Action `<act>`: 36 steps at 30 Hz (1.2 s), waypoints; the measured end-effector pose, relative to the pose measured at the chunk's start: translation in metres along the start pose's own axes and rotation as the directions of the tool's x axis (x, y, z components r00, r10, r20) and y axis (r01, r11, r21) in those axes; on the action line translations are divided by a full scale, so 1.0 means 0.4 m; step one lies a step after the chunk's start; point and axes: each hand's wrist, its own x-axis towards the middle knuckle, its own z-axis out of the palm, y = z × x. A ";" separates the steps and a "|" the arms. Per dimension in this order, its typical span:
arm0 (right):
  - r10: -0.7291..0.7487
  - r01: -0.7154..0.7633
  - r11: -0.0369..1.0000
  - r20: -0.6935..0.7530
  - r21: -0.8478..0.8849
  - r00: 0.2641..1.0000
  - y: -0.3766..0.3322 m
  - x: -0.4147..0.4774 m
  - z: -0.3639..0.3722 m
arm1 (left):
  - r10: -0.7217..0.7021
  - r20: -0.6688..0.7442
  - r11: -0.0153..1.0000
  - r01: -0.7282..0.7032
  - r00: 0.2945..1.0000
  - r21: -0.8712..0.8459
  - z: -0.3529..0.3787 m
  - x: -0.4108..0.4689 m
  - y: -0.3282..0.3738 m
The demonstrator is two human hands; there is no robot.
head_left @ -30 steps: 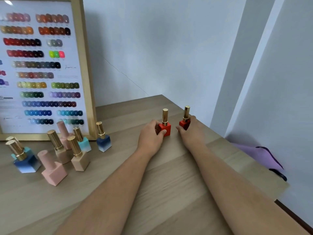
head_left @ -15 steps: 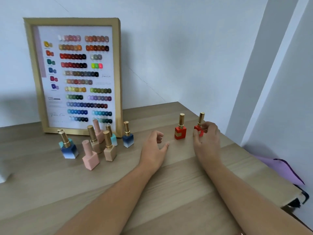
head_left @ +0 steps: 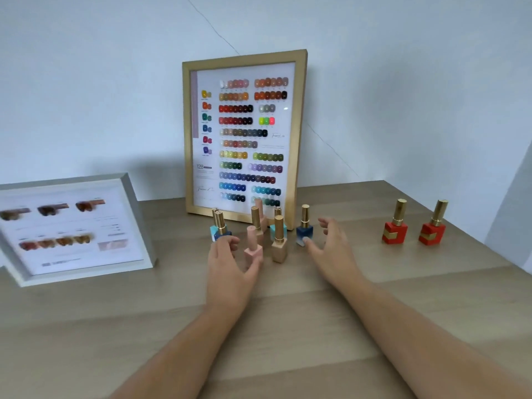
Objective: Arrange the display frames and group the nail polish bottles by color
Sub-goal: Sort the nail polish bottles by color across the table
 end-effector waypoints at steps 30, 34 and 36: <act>0.164 -0.188 0.981 -0.337 -0.041 0.927 0.192 -0.078 -0.378 | 0.240 0.464 0.963 -0.149 0.852 -0.224 0.252 -0.108 0.247; 0.277 -0.283 0.958 -0.399 0.046 0.874 0.247 -0.067 -0.451 | 0.210 0.475 0.947 -0.057 0.855 -0.316 0.380 -0.105 0.306; 0.295 -0.293 0.953 -0.431 0.072 0.852 0.274 -0.058 -0.476 | 0.214 0.492 0.948 -0.056 0.844 -0.315 0.444 -0.102 0.337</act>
